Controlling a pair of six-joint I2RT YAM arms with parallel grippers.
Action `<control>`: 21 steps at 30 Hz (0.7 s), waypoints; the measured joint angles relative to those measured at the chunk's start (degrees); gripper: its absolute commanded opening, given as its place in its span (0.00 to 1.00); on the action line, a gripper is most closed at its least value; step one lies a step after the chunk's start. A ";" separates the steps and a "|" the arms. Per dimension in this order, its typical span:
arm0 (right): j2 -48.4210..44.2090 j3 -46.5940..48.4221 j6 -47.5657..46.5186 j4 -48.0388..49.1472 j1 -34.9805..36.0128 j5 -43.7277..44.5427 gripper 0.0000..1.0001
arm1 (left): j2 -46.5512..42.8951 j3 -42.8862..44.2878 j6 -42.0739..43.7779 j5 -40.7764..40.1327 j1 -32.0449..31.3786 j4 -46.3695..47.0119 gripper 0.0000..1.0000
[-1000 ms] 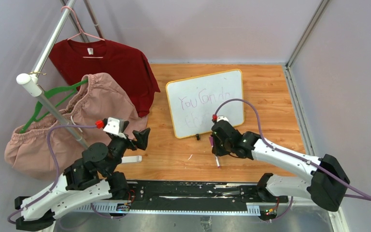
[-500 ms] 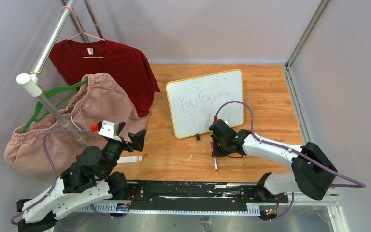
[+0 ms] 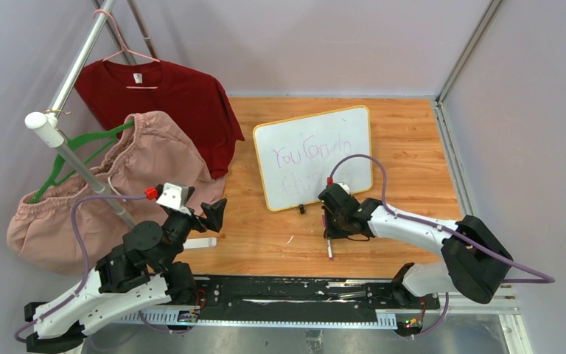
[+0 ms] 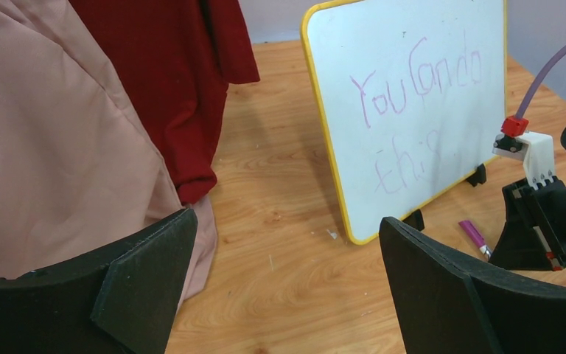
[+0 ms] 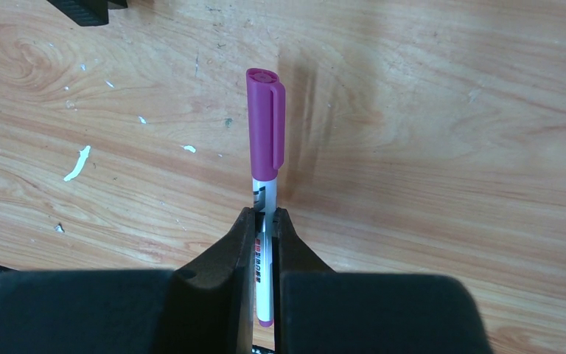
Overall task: Write a sentence on the whiteboard
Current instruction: Place the whiteboard marker at the center of the board.
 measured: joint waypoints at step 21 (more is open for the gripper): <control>-0.17 -2.82 0.22 3.93 0.00 1.22 0.18 | 0.57 0.00 0.44 0.20 0.00 -0.37 1.00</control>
